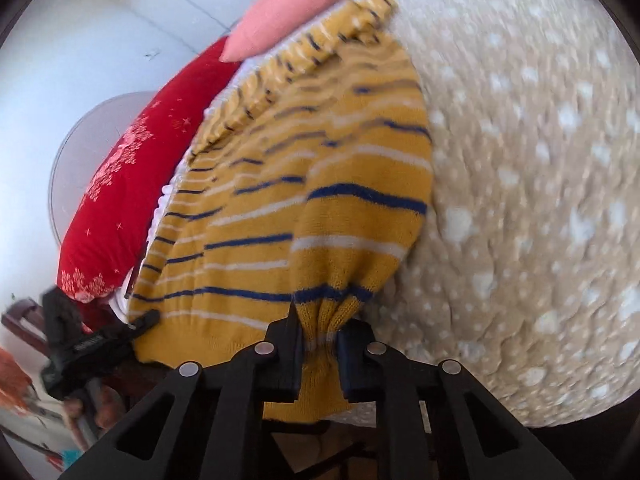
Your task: Fold small clothes
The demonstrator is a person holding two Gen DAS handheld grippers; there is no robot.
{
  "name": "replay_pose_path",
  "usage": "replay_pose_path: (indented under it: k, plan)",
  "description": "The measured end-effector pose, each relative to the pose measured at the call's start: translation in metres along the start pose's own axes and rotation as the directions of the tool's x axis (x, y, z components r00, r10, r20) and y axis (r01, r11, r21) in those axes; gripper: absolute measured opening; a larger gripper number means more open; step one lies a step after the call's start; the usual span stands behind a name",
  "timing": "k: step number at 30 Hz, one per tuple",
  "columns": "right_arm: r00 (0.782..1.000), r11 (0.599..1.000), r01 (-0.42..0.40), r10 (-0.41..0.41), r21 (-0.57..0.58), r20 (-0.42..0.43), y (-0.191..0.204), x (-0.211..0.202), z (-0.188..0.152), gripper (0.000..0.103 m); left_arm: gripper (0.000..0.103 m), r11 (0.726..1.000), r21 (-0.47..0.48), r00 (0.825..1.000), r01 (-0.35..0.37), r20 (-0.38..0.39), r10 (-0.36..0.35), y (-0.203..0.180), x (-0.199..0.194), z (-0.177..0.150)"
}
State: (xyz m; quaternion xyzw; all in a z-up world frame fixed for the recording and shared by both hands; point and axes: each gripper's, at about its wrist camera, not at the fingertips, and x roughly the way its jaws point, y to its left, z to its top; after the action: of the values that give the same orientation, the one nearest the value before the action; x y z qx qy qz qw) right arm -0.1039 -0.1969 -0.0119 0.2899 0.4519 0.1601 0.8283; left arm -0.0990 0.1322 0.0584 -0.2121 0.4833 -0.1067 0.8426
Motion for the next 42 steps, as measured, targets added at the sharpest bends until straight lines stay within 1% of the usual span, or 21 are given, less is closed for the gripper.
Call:
replay_pose_path:
  k: [2,4,7,8,9,10,12,14,16,21,23,25,26,30,32,33,34,36,39,41,42]
  plan:
    - [0.999,0.999,-0.045,0.045,-0.032,0.012,0.009,-0.016,0.0,0.013,0.008,0.999,0.017,0.999,0.033,0.028,-0.034,-0.011,-0.017,-0.003]
    - [0.996,0.994,-0.091,0.092,-0.064,0.022,0.019,-0.035,-0.003,0.013,0.008,0.993,0.006,0.993,0.116,0.034,-0.117,-0.017,-0.031,-0.011]
    - [0.984,0.976,-0.165,0.173,-0.142,0.046,0.038,-0.074,-0.015,0.012,0.008,0.985,0.02,0.984,0.173,0.029,-0.174,-0.024,-0.044,-0.032]
    - [0.978,0.965,-0.188,0.2,-0.182,0.052,0.047,-0.087,-0.023,0.012,0.008,0.983,0.032,0.983,0.18,0.029,-0.181,-0.027,-0.047,-0.038]
    - [0.977,0.958,-0.19,0.205,-0.214,0.052,0.052,-0.095,-0.029,0.012,0.008,0.984,0.046,0.985,0.169,0.032,-0.171,-0.029,-0.047,-0.043]
    - [0.981,0.955,-0.172,0.189,-0.243,0.051,0.057,-0.098,-0.036,0.012,0.008,0.989,0.066,0.991,0.129,0.037,-0.132,-0.029,-0.048,-0.051]
    - [0.991,0.956,-0.108,0.126,-0.273,0.048,0.056,-0.094,-0.044,0.012,0.008,0.996,0.064,0.997,0.068,0.026,-0.07,-0.02,-0.039,-0.057]
    - [0.995,0.969,-0.093,0.099,-0.231,0.016,0.041,-0.082,-0.045,0.012,0.008,0.998,0.014,0.999,0.054,-0.001,-0.054,-0.004,-0.031,-0.056]
    - [0.993,0.983,-0.113,0.114,-0.148,-0.006,0.021,-0.071,-0.041,0.012,0.008,0.997,-0.051,0.998,0.064,-0.019,-0.065,0.013,-0.026,-0.05]
    - [0.986,0.986,-0.168,0.168,-0.007,-0.011,-0.005,-0.056,-0.02,0.013,0.009,0.995,-0.066,0.997,0.07,-0.015,-0.071,0.02,-0.021,-0.035]
    - [0.986,0.986,-0.165,0.165,0.011,-0.017,-0.009,-0.049,-0.007,0.013,0.009,0.994,-0.068,0.996,0.087,-0.011,-0.087,0.017,-0.016,-0.02]
    - [0.987,0.987,-0.162,0.162,0.009,-0.01,0.002,-0.043,0.005,0.013,0.009,0.993,-0.06,0.995,0.098,0.006,-0.098,0.007,-0.013,0.001]
    - [0.986,0.986,-0.166,0.166,-0.003,0.0,0.006,-0.042,0.018,0.013,0.009,0.993,-0.053,0.995,0.104,0.014,-0.103,0.002,-0.011,0.011]
    - [0.983,0.983,-0.169,0.172,-0.066,0.057,0.028,-0.043,0.063,0.013,0.009,0.995,0.023,0.991,0.1,0.09,-0.101,-0.028,0.002,0.064]
    - [0.982,0.982,-0.158,0.167,-0.105,0.086,0.036,-0.038,0.094,0.013,0.009,0.995,0.046,0.989,0.09,0.115,-0.095,-0.042,0.019,0.097]
    - [0.983,0.982,-0.149,0.16,-0.117,0.094,0.039,-0.032,0.109,0.013,0.009,0.994,0.044,0.988,0.101,0.11,-0.105,-0.048,0.034,0.117]
    - [0.983,0.983,-0.139,0.151,-0.118,0.101,0.039,-0.023,0.127,0.013,0.009,0.994,0.039,0.988,0.107,0.104,-0.11,-0.052,0.044,0.129]
    - [0.986,0.987,-0.122,0.132,-0.101,0.102,0.037,-0.002,0.158,0.013,0.009,0.994,0.033,0.992,0.1,0.078,-0.102,-0.06,0.077,0.164]
    - [0.994,0.997,-0.04,0.047,-0.069,0.102,0.027,0.04,0.204,0.016,0.009,0.998,0.057,1.0,0.007,0.007,-0.007,-0.069,0.139,0.215]
    - [0.991,0.997,0.075,-0.071,-0.027,0.112,0.014,0.071,0.23,0.019,0.01,0.996,0.08,0.997,-0.048,-0.049,0.052,-0.073,0.175,0.241]
    - [0.988,0.993,0.115,-0.113,-0.006,0.107,0.007,0.087,0.241,0.021,0.011,0.994,0.086,0.995,-0.068,-0.061,0.074,-0.072,0.184,0.248]
